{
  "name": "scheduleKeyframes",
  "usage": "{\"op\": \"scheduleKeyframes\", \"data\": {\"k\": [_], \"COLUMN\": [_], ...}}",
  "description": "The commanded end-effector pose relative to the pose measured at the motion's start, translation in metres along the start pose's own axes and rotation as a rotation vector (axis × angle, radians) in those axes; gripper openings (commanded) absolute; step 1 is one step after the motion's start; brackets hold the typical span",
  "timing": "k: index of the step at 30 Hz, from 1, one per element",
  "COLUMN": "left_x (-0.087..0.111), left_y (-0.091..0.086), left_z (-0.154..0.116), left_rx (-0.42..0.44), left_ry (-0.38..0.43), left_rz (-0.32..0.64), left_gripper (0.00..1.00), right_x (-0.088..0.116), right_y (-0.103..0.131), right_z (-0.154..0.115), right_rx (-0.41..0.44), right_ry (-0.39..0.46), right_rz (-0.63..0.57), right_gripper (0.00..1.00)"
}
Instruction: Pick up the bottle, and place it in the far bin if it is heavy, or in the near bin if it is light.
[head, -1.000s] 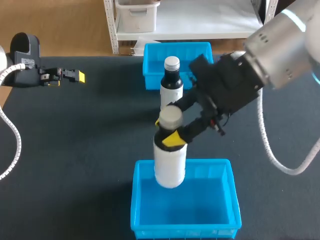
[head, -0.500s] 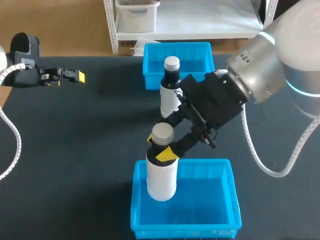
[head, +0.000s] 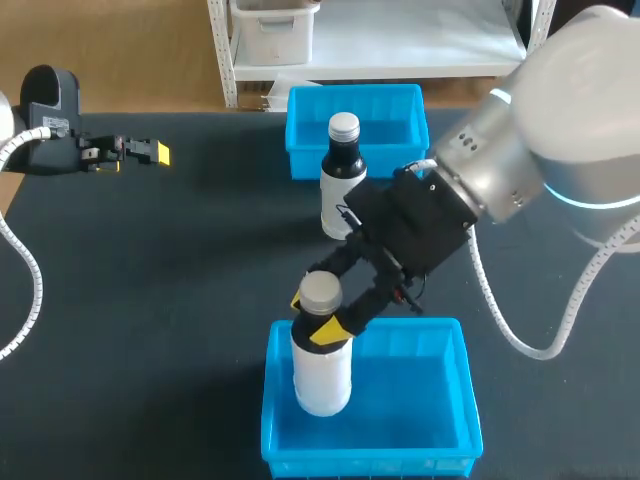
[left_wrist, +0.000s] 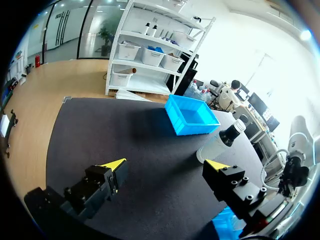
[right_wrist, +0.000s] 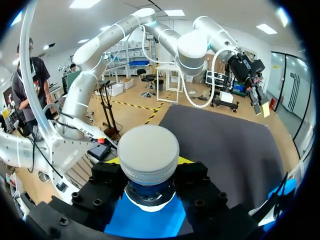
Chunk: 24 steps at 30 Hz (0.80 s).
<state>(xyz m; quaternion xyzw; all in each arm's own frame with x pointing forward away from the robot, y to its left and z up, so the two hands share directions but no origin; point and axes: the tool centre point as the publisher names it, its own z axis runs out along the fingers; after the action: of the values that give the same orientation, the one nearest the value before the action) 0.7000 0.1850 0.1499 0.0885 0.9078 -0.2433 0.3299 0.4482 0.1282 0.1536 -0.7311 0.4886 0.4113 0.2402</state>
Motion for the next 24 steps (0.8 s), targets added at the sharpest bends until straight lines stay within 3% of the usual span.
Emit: {"op": "scheduleKeyframes", "data": {"k": [1, 17, 19, 24], "left_x": [0.000, 0.000, 0.000, 0.000], "left_y": [0.000, 0.000, 0.000, 0.000], "left_z": [0.000, 0.000, 0.000, 0.000], "left_rx": [0.000, 0.000, 0.000, 0.000], "left_ry": [0.000, 0.000, 0.000, 0.000], "left_rz": [0.000, 0.000, 0.000, 0.000], "left_gripper": [1.00, 1.00, 1.00, 1.00], "right_x": [0.007, 0.017, 0.018, 0.018], "right_y": [-0.004, -0.011, -0.010, -0.010], "right_z": [0.004, 0.007, 0.008, 0.008], "right_rx": [-0.006, -0.018, -0.021, -0.028], "right_ry": [-0.005, -0.016, -0.015, -0.009], "right_rz": [-0.003, -0.011, -0.012, -0.015], "right_gripper": [0.00, 0.02, 0.11, 0.47]}}
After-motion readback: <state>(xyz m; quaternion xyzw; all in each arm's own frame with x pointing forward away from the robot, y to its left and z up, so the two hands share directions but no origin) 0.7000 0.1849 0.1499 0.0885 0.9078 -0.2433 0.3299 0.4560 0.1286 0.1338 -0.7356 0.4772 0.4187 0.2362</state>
